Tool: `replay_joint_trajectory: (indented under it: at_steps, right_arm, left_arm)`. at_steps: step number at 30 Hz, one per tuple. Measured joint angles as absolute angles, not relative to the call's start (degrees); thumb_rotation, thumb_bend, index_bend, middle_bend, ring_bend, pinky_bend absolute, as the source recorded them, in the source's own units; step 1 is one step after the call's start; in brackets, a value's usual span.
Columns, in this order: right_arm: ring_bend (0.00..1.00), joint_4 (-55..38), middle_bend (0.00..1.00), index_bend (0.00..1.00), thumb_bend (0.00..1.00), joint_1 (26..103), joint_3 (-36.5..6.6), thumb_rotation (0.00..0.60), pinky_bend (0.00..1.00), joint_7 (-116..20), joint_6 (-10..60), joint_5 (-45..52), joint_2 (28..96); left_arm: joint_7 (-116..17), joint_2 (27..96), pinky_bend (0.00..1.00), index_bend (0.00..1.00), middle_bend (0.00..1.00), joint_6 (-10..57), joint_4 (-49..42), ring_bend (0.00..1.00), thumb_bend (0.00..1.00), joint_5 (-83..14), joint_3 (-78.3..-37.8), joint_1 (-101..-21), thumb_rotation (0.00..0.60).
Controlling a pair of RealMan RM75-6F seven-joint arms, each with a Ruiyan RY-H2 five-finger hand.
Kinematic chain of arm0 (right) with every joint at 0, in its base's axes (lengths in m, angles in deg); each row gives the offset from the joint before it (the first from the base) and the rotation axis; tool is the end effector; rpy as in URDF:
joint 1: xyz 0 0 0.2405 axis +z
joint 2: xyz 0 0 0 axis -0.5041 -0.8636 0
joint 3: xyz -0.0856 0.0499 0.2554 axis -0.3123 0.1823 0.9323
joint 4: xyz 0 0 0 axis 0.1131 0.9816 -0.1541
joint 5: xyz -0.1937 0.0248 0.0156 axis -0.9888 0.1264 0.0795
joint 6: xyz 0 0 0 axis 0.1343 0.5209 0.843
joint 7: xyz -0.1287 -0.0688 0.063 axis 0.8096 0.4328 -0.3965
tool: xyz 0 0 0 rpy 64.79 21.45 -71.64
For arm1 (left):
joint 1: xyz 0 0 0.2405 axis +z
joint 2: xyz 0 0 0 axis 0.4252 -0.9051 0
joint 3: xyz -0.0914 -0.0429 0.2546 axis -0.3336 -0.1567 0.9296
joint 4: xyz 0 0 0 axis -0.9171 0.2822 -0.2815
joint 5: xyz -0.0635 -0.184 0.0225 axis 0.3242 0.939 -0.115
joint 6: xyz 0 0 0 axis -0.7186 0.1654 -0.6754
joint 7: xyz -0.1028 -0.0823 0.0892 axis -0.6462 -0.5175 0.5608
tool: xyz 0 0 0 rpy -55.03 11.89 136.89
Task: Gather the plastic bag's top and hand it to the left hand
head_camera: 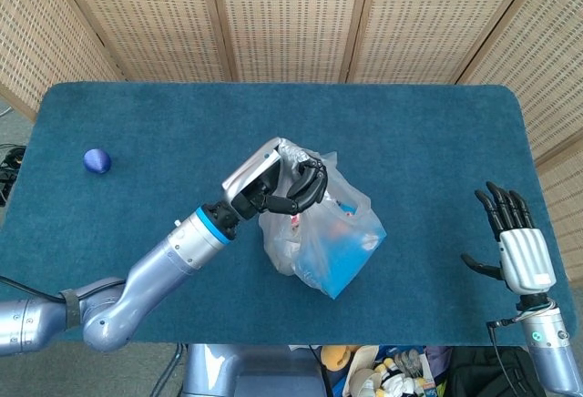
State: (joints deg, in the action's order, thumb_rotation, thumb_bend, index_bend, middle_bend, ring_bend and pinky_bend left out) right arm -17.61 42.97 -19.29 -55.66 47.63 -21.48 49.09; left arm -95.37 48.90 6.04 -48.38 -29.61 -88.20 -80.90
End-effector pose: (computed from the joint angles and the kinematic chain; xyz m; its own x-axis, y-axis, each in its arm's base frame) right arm -0.2991 -0.2506 0.1672 0.2751 0.1132 0.9547 -0.9405 -0.1741 0.2917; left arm 0.0815 0.3459 0.1381 -0.5525 0.7441 0.3755 0.4084 -0.1510 0.9002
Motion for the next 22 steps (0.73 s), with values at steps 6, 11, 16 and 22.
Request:
replay_joint_trajectory:
  at_steps: [6, 11, 16, 22]
  right_arm:
    - [0.00, -17.6, 0.00, 0.00, 0.00, 42.8, -19.0, 0.600, 0.00, -56.3, 47.8, -21.4, 48.8]
    - [0.00, -17.7, 0.00, 0.00, 0.00, 42.6, -18.6, 0.600, 0.00, -56.9, 47.8, -20.9, 48.5]
    - [0.00, -17.5, 0.00, 0.00, 0.00, 42.5, -18.3, 0.600, 0.00, -57.5, 47.7, -20.6, 48.3]
    - [0.00, -17.1, 0.00, 0.00, 0.00, 42.5, -18.1, 0.600, 0.00, -58.1, 47.2, -20.3, 48.3]
  left_arm:
    - [-92.0, 46.7, 0.75, 0.93, 0.88, 7.2, -51.0, 0.61, 1.00, -24.9, -90.5, -82.1, 0.600]
    - [-90.0, 44.9, 0.75, 0.93, 0.88, 8.1, -53.1, 0.61, 1.00, -20.3, -92.8, -83.7, 0.600]
    - [-88.2, 42.3, 0.75, 0.93, 0.88, 8.9, -55.2, 0.61, 1.00, -17.3, -95.4, -84.8, 0.600]
    - [-86.1, 38.2, 0.75, 0.93, 0.88, 10.0, -57.6, 0.61, 1.00, -13.4, -98.7, -85.7, 0.600]
